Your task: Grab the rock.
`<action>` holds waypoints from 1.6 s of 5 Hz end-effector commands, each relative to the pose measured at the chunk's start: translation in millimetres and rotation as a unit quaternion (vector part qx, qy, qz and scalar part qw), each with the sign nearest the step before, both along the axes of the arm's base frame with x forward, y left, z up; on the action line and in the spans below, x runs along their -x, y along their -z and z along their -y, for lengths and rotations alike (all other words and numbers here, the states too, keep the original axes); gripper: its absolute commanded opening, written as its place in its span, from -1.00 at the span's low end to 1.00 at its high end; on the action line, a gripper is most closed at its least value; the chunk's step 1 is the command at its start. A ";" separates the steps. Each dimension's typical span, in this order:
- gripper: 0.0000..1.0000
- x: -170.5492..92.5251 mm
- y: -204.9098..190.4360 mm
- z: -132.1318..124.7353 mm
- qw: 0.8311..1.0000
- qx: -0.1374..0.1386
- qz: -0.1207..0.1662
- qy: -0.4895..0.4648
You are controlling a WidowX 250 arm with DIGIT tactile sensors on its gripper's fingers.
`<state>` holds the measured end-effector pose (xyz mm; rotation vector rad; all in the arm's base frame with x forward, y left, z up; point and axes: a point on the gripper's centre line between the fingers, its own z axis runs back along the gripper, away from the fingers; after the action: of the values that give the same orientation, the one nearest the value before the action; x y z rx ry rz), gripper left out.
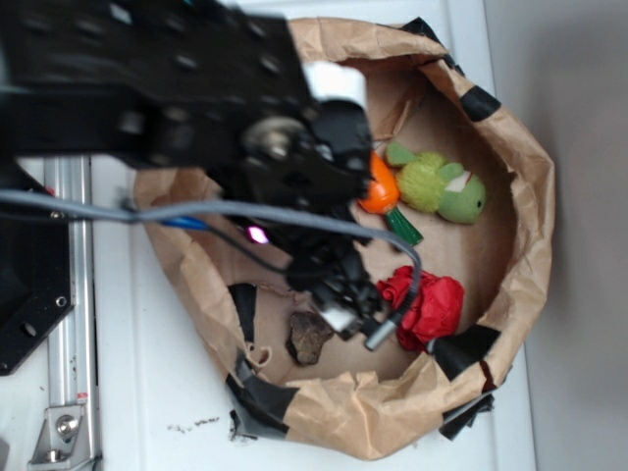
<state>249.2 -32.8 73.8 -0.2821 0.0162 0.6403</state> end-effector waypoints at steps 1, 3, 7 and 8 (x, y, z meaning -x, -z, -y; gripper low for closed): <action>1.00 -5.0 33.7 65.3 0.996 0.023 -0.015 0.086; -1.00 10.4 34.6 70.3 0.991 -0.011 -0.013 0.132; -1.00 -17.9 -107.1 4.9 0.934 -0.133 0.158 0.292; -1.00 -21.3 -98.4 7.8 0.924 -0.148 0.145 0.322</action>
<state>266.2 -38.6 155.8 -0.0539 -0.1983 -0.0480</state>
